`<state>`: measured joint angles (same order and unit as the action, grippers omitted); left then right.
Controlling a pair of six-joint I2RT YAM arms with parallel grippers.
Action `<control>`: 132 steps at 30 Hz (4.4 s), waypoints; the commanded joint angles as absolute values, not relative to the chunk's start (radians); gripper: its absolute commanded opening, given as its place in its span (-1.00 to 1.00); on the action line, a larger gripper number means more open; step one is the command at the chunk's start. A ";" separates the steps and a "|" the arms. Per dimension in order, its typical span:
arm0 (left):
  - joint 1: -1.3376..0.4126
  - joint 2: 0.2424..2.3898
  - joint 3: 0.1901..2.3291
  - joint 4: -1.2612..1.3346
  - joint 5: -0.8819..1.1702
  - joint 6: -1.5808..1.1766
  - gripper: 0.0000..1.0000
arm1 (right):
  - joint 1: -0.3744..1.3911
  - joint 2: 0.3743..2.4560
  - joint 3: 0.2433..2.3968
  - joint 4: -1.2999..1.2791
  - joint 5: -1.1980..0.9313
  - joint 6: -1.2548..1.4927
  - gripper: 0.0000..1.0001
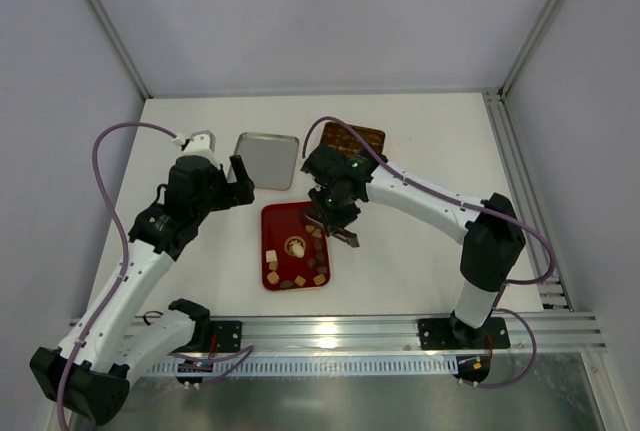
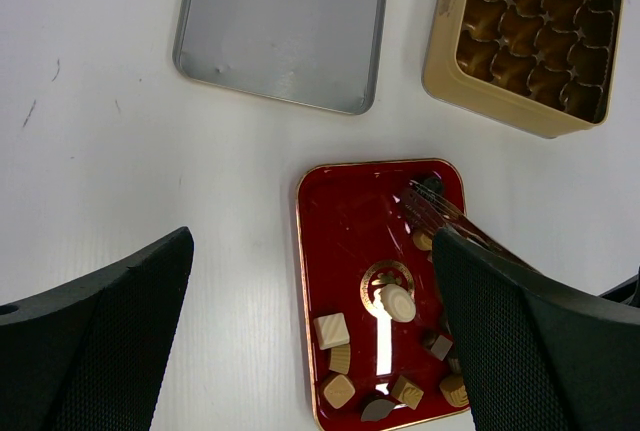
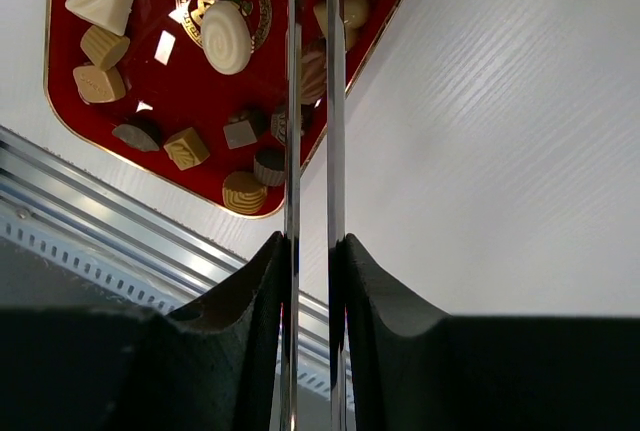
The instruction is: Pack the chocolate
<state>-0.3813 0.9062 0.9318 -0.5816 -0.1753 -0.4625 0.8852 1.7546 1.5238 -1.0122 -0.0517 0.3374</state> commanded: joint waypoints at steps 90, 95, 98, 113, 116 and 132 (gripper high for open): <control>-0.382 0.859 0.956 -0.569 -0.184 -0.453 0.99 | 0.816 1.893 1.862 -1.244 -0.097 0.344 -0.27; -0.380 0.858 0.957 -0.571 -0.186 -0.453 1.00 | 0.816 1.914 1.888 -1.256 -0.094 0.337 -0.27; -0.380 0.856 0.957 -0.571 -0.184 -0.453 1.00 | 0.816 1.925 1.899 -1.261 -0.095 0.336 -0.27; -0.380 0.856 0.957 -0.571 -0.187 -0.453 0.99 | 0.816 1.939 1.911 -1.276 -0.112 0.321 -0.27; -0.380 0.851 0.954 -0.571 -0.189 -0.451 0.99 | 0.816 1.937 1.905 -1.269 -0.129 0.319 -0.27; -0.380 0.854 0.956 -0.571 -0.190 -0.453 0.99 | 0.813 1.963 1.934 -1.243 -0.209 0.311 -0.36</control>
